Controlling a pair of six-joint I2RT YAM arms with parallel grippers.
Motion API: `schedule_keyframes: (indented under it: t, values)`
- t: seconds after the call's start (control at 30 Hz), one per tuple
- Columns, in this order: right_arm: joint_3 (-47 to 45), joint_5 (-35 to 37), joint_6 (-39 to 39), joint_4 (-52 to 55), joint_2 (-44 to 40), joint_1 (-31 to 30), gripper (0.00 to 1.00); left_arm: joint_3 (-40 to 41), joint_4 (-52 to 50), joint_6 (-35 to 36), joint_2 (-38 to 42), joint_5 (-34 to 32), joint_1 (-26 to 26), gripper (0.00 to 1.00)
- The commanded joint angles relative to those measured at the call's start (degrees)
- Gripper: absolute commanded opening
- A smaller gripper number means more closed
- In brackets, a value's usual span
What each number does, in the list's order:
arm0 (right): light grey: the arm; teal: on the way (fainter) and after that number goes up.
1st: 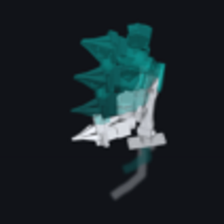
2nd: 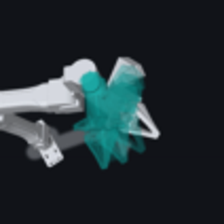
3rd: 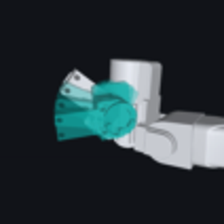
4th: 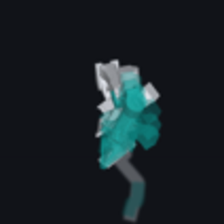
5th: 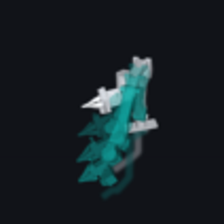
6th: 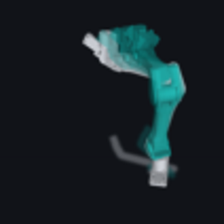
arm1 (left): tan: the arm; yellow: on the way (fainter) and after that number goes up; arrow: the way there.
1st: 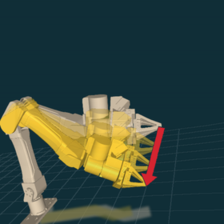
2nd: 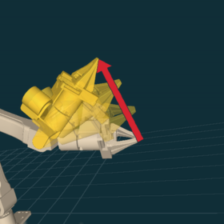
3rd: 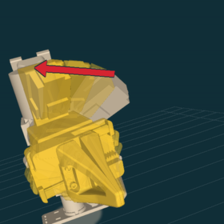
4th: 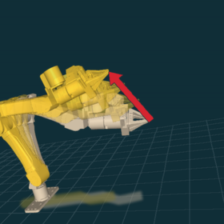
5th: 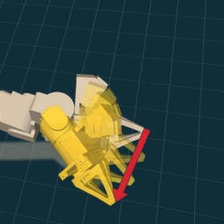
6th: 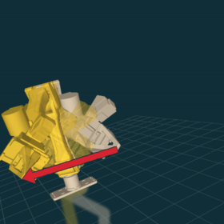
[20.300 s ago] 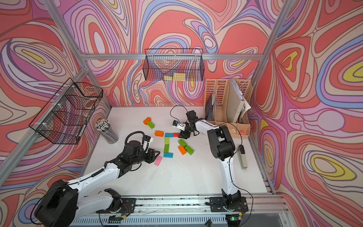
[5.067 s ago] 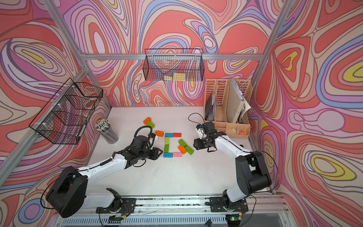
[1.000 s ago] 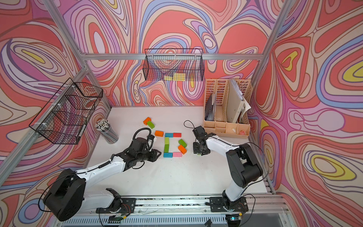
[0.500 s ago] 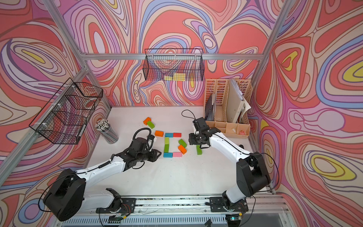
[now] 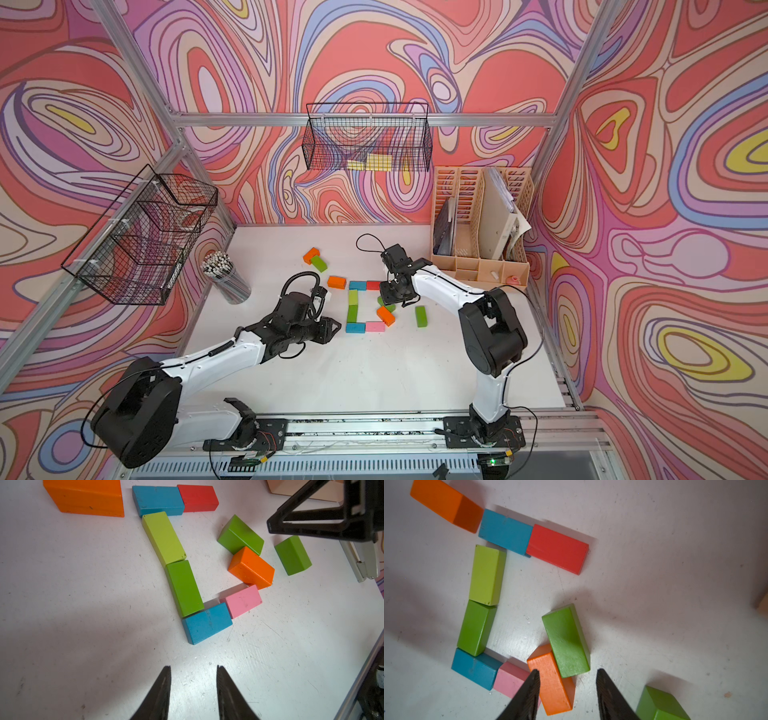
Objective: Assemble the letter c with building blocks
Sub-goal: Pick up the building block from the center of the board.
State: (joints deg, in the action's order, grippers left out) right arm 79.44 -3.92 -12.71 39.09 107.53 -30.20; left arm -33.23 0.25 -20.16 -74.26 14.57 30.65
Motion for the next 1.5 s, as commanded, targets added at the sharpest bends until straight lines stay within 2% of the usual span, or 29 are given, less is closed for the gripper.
schedule_keyframes:
  t: [0.0,0.1,0.73,0.97,1.1,1.27,1.37,1.47]
  values:
    - [2.56,1.46,1.35,1.88,2.35,-0.56,0.48,0.33,0.73,0.21,0.61,0.22,-0.38,0.39]
    - [3.82,1.88,1.61,2.17,4.33,-0.57,0.51,0.30,0.76,0.30,0.51,0.12,-0.42,0.39]
    - [8.21,1.12,4.70,3.35,10.85,-0.57,0.48,0.28,0.25,0.87,0.61,-0.68,-0.42,0.40]
    - [8.67,2.22,6.77,3.80,10.97,-0.57,0.36,0.26,0.05,0.94,0.69,-0.99,-0.39,0.40]
    - [8.62,4.46,8.94,3.71,8.91,-0.57,0.27,0.25,-0.04,1.00,0.61,-1.14,-0.42,0.40]
    - [5.96,7.09,14.37,2.09,1.92,-0.24,0.19,0.30,0.02,1.01,0.69,-0.97,-0.42,0.40]
    - [5.79,6.13,17.50,3.75,-0.63,0.91,0.21,0.30,0.17,1.00,0.78,-0.80,-0.42,0.40]
    - [4.51,5.83,24.32,5.00,-2.74,1.37,0.25,0.35,0.19,1.05,1.00,-0.71,-0.42,0.40]
